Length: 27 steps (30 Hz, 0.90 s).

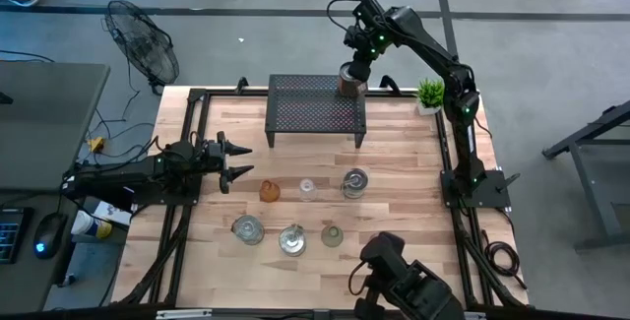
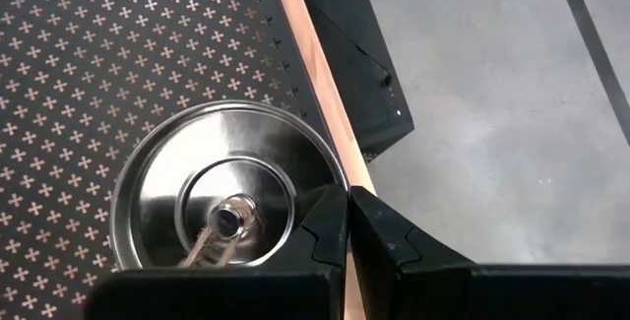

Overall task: Pick & Place candle stick holders
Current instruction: Put the orange scented candle on the shelf

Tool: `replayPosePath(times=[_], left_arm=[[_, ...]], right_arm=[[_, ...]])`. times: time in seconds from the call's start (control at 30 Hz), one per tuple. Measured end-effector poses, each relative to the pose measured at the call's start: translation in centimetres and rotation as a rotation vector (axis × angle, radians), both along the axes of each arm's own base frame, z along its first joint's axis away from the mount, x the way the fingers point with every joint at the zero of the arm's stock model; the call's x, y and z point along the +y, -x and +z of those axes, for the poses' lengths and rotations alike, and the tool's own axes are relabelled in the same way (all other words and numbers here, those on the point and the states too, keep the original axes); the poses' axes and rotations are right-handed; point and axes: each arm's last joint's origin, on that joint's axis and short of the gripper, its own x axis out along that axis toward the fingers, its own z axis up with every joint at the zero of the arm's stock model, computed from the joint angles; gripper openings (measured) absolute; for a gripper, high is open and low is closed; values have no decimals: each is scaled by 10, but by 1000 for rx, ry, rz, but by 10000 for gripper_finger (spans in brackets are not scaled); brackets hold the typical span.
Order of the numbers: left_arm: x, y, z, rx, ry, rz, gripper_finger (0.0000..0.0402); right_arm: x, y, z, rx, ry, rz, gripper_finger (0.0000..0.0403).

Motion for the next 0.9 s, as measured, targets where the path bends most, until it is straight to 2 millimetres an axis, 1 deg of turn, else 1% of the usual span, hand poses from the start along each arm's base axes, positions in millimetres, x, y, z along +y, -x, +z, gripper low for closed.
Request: replayPosePath(times=[0.23, 0.33, 0.43, 0.7, 0.9], left_arm=[[0, 0, 0, 0, 0, 0, 248], [0, 0, 0, 0, 0, 0, 248], [0, 0, 0, 0, 0, 0, 248], [0, 0, 0, 0, 0, 0, 248], [0, 0, 0, 0, 0, 0, 248]], right_arm=[[0, 0, 0, 2, 2, 0, 1], [0, -1, 0, 2, 2, 1, 8], [1, -1, 0, 3, 3, 1, 27], [1, 0, 1, 6, 11, -4, 96], [1, 0, 1, 6, 10, -5, 125]])
